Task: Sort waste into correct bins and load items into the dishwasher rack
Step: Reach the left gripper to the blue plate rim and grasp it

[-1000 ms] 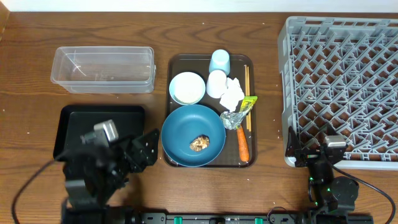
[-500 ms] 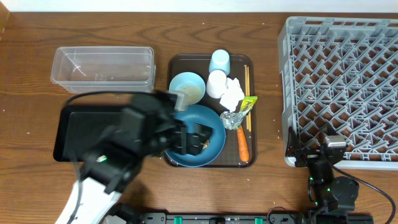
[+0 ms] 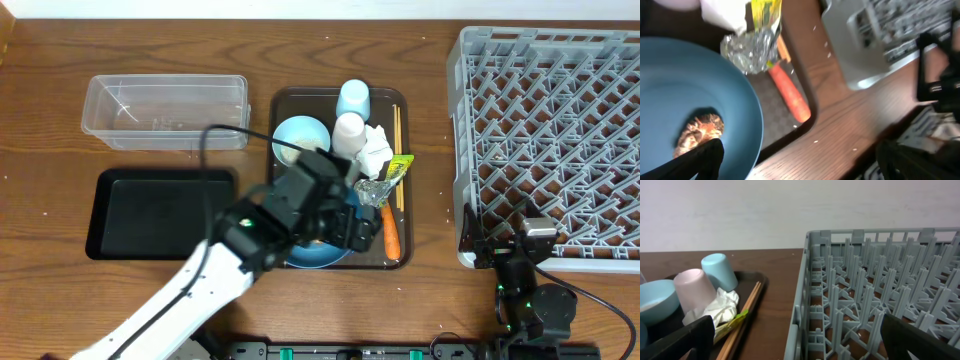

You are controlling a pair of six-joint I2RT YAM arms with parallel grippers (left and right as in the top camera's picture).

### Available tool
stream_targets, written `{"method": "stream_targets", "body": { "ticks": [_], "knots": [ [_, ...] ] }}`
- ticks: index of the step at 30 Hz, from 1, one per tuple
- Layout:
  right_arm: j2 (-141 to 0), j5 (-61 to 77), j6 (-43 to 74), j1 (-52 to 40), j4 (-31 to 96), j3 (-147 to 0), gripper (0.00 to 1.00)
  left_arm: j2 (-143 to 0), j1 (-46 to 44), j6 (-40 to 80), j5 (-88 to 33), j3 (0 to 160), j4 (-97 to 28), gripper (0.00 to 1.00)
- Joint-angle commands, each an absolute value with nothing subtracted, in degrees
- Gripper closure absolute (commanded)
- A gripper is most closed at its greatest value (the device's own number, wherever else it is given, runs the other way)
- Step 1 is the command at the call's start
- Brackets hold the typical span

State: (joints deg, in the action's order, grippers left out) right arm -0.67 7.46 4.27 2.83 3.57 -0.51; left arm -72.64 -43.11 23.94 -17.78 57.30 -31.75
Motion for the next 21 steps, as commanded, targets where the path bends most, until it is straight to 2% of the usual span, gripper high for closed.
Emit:
{"method": "stream_targets", "body": {
  "ticks": [1,7,11,18,21],
  "knots": [
    [-0.3,7.1,4.2,3.9,3.6,-0.3,0.01,-76.4,-46.9,26.9,-7.6,58.5,-32.2,0.02],
    [-0.3,7.1,4.2,3.9,3.6,-0.3,0.01,-82.4,-50.8,28.0,-0.5,59.2,-32.4,0.02],
    [-0.3,7.1,4.2,3.9,3.6,-0.3,0.01,-84.3,-50.9,28.3,-1.1,59.2,-32.4,0.02],
    [-0.3,7.1,4.2,3.9,3.6,-0.3,0.01,-85.5,-50.9,38.3,-1.1,59.1,-32.4,0.02],
    [-0.3,7.1,4.2,3.9,3.6,-0.3,0.01,-85.7,-50.9,36.5,-0.9,59.1,-31.8,0.02]
  ]
}}
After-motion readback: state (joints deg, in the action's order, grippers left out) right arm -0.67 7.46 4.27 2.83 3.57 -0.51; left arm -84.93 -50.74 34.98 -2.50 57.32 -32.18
